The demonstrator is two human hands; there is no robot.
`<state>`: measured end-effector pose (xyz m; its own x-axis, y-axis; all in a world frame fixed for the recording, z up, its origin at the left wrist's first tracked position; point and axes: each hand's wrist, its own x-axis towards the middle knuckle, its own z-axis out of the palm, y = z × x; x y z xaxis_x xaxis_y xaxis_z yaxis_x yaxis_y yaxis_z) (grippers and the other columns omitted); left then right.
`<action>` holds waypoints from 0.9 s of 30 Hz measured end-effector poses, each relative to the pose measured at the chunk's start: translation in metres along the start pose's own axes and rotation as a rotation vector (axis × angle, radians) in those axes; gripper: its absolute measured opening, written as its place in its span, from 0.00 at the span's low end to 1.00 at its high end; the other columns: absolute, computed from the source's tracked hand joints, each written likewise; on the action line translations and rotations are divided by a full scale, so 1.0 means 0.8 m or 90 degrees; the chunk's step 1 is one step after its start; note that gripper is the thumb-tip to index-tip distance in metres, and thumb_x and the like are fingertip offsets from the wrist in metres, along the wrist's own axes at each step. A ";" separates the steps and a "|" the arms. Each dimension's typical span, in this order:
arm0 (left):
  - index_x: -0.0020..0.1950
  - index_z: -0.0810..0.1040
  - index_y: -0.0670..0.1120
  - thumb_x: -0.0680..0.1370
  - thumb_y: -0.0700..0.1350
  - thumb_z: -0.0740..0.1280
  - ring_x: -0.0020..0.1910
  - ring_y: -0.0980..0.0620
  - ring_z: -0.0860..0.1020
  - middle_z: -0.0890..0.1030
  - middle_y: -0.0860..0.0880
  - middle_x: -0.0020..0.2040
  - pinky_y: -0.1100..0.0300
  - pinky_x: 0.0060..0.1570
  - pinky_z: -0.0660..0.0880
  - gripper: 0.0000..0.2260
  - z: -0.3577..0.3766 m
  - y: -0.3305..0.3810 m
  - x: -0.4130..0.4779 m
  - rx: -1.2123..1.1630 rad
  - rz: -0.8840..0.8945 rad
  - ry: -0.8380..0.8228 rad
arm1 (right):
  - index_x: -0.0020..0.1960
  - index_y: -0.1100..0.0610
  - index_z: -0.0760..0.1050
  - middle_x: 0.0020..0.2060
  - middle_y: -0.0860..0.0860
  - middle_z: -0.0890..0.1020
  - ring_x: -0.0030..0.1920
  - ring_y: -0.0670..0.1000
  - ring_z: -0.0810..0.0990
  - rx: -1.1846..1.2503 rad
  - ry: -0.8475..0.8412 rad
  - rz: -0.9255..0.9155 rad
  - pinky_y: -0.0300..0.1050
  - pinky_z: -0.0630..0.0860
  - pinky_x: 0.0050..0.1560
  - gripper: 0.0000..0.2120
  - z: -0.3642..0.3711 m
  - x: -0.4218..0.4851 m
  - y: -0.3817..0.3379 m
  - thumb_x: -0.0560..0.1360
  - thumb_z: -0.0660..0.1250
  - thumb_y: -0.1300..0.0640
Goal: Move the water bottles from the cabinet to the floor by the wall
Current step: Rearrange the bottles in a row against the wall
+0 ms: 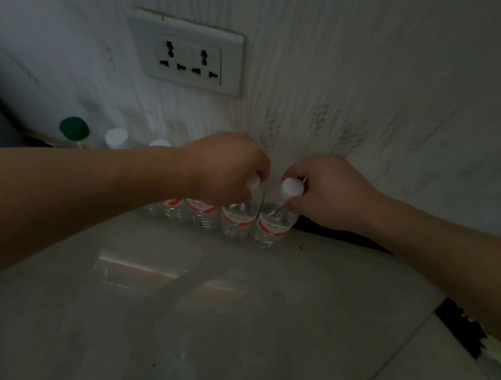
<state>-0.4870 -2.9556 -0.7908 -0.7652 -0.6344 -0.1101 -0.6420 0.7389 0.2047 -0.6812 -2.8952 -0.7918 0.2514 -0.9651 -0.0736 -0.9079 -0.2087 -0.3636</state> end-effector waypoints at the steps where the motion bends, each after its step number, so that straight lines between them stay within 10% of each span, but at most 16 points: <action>1: 0.59 0.80 0.52 0.70 0.48 0.72 0.51 0.49 0.78 0.81 0.50 0.51 0.54 0.50 0.74 0.17 -0.001 -0.001 0.000 -0.001 0.001 0.003 | 0.45 0.55 0.83 0.38 0.50 0.82 0.39 0.48 0.79 -0.001 0.001 -0.001 0.45 0.75 0.39 0.07 0.001 0.002 0.000 0.68 0.71 0.55; 27: 0.56 0.80 0.51 0.72 0.48 0.73 0.44 0.56 0.71 0.79 0.52 0.49 0.59 0.43 0.67 0.14 0.011 -0.025 0.013 -0.031 0.032 0.033 | 0.51 0.57 0.82 0.46 0.52 0.83 0.44 0.48 0.77 -0.009 0.063 -0.016 0.41 0.70 0.44 0.10 0.014 0.008 -0.001 0.70 0.70 0.56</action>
<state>-0.4825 -2.9746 -0.8046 -0.7916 -0.6092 -0.0477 -0.5992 0.7584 0.2564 -0.6754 -2.8995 -0.8024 0.2409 -0.9702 0.0272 -0.9064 -0.2349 -0.3512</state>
